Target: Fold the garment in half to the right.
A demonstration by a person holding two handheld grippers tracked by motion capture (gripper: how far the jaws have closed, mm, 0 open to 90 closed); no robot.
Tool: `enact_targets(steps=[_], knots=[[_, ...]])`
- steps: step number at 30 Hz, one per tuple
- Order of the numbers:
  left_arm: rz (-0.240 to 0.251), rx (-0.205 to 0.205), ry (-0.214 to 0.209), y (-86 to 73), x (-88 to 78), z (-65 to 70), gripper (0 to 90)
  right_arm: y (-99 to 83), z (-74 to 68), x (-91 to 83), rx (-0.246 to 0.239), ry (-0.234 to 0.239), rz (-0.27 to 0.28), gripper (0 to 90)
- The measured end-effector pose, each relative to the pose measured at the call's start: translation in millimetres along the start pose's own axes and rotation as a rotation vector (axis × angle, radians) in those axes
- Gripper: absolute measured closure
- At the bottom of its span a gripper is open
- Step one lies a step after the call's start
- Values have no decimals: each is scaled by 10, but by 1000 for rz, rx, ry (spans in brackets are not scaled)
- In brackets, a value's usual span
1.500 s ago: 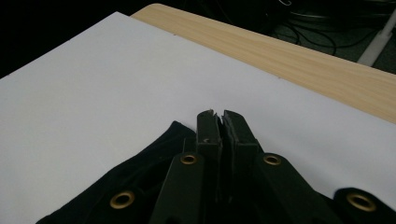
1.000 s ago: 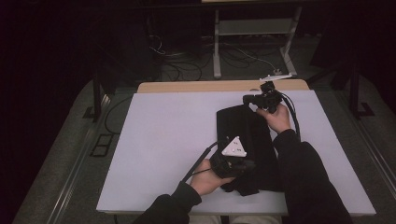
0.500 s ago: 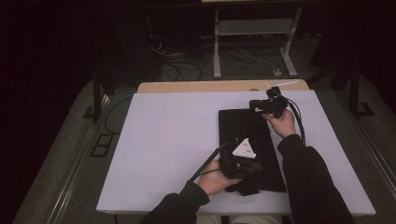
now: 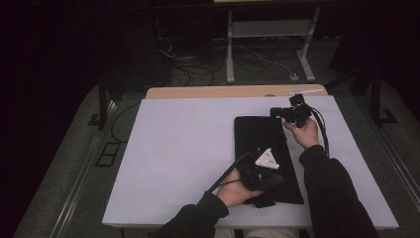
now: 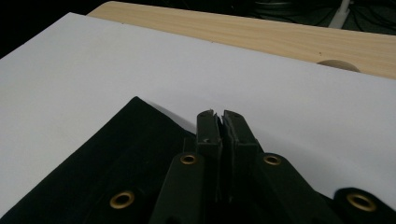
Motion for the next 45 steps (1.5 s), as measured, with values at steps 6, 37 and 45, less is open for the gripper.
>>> enact_targets(steps=[6,37,45], knots=[[-6,6,-5,42,45,25,832,-29,37,-38,7,-7,0,842],[-54,32,-22,91,303,124,832,-277,254,-157,106,-24,-14,774],[-63,57,-13,94,356,146,831,-321,271,-311,127,-62,6,454]])
Point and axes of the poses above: each handheld gripper's, and its own axes: x roughly forward along the jaws, y roughly out of its top, z roughly to its right, the point moved 4 cm from there along x, roughly forward along the jaws, and after that the axes turned 10 degrees about y, right-handed, at the moved point
